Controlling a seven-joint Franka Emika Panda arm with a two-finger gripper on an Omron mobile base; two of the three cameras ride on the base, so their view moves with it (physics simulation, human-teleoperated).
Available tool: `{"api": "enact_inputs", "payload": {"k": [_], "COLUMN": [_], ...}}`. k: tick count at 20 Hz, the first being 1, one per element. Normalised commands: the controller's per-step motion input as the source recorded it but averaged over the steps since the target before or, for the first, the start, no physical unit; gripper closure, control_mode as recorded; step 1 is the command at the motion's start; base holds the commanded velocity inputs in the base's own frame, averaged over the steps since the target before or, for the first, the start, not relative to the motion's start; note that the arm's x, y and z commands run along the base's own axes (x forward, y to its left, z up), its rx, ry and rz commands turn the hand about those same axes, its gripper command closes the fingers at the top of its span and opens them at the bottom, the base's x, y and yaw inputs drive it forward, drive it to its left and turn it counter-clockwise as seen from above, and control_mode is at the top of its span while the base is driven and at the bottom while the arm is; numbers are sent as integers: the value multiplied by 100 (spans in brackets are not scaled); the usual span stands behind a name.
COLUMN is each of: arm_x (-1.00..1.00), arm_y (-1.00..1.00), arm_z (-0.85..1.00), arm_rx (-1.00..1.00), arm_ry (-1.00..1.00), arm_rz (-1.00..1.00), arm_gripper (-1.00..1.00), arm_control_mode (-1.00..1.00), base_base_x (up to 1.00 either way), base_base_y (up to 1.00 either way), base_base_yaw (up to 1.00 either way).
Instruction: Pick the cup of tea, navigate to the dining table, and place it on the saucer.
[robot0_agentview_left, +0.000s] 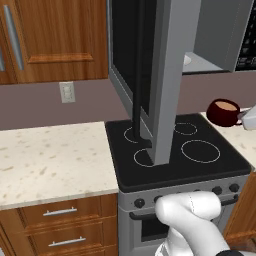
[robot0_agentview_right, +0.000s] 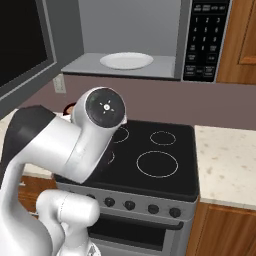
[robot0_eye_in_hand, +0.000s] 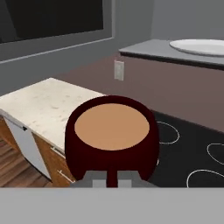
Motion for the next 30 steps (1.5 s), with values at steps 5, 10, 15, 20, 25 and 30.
{"api": "enact_inputs", "payload": {"k": [5, 10, 15, 20, 25, 30], "arm_x": [-11, 0, 0, 0, -7, 0], "arm_y": [13, 27, 6, 0, 0, 0], "arm_z": [-79, -48, -7, 0, 0, 0], "arm_rx": [0, 0, 0, 0, 0, 0], "arm_ry": [13, 5, 0, 0, 0, 0], "arm_rz": [0, -1, -1, 0, 0, 0], "arm_gripper": [100, 100, 100, 100, 100, 100], "arm_control_mode": [-100, -100, -100, -100, -100, 100], "base_base_x": [0, 0, 0, 0, 0, -84], "base_base_y": [0, 0, 0, 0, 0, -35], "base_base_yaw": [0, 0, 0, 0, 0, -3]}}
